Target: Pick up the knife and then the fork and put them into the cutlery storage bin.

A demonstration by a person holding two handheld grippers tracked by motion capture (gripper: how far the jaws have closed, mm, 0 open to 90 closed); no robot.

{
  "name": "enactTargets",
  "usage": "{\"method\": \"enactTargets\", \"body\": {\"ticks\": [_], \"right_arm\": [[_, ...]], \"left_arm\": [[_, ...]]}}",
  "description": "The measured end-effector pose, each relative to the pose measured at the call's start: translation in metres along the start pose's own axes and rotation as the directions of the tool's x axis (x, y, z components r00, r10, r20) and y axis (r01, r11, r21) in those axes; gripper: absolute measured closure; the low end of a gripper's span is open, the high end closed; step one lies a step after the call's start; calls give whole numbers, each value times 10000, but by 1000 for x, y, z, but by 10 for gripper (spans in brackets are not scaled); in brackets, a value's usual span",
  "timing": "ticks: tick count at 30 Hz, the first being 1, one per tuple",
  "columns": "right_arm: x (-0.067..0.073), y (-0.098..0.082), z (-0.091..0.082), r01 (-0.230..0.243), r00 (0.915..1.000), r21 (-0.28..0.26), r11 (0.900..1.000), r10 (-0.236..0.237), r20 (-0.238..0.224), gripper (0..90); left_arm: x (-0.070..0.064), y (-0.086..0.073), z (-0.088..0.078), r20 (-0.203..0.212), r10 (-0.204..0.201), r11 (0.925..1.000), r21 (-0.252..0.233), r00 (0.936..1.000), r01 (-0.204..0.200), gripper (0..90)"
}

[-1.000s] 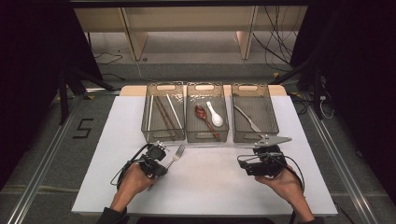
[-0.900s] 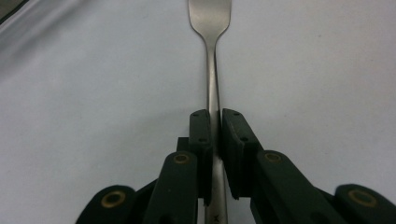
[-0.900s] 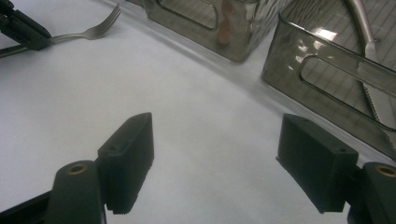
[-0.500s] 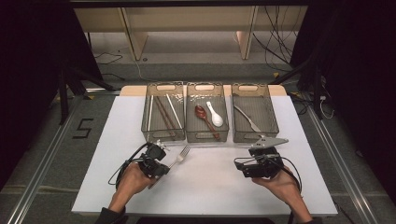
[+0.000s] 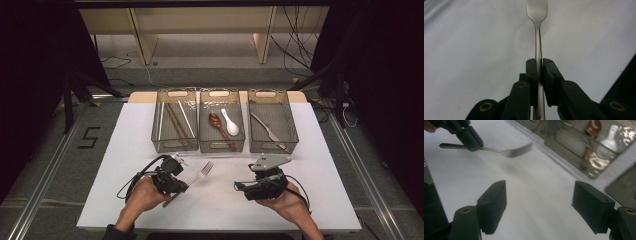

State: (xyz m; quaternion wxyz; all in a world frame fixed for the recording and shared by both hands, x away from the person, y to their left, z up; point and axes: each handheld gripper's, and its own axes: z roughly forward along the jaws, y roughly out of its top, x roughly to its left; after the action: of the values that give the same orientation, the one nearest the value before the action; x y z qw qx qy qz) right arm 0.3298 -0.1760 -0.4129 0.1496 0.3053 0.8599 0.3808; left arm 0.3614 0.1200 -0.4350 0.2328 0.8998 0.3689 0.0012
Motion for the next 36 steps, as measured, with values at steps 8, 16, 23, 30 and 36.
{"method": "enactTargets", "body": {"ticks": [8, 16, 23, 30, 36], "right_arm": [[34, 5, 14, 1491, 9876, -79, 9888, -1493, -488, 283], [53, 4, 29, 2326, 9707, 198, 9724, -2309, -668, 292], [65, 3, 38, 3264, 9430, 401, 9444, -3224, -830, 307], [73, 1, 43, 4120, 9081, 577, 9094, -4045, -1082, 367], [76, 1, 52, 4665, 8810, 843, 8805, -4540, -1332, 420]], "left_arm": [[-18, 5, 0, 568, 595, 9979, 240, 9966, -609, 830], [-28, 8, 4, 861, 798, 9953, 475, 9931, -841, 830], [-36, 10, 7, 1179, 1021, 9919, 635, 9878, -1101, 830], [-42, 11, 9, 1427, 1260, 9874, 778, 9817, -1380, 829], [-48, 13, 12, 1673, 1524, 9810, 938, 9741, -1696, 829]]}}
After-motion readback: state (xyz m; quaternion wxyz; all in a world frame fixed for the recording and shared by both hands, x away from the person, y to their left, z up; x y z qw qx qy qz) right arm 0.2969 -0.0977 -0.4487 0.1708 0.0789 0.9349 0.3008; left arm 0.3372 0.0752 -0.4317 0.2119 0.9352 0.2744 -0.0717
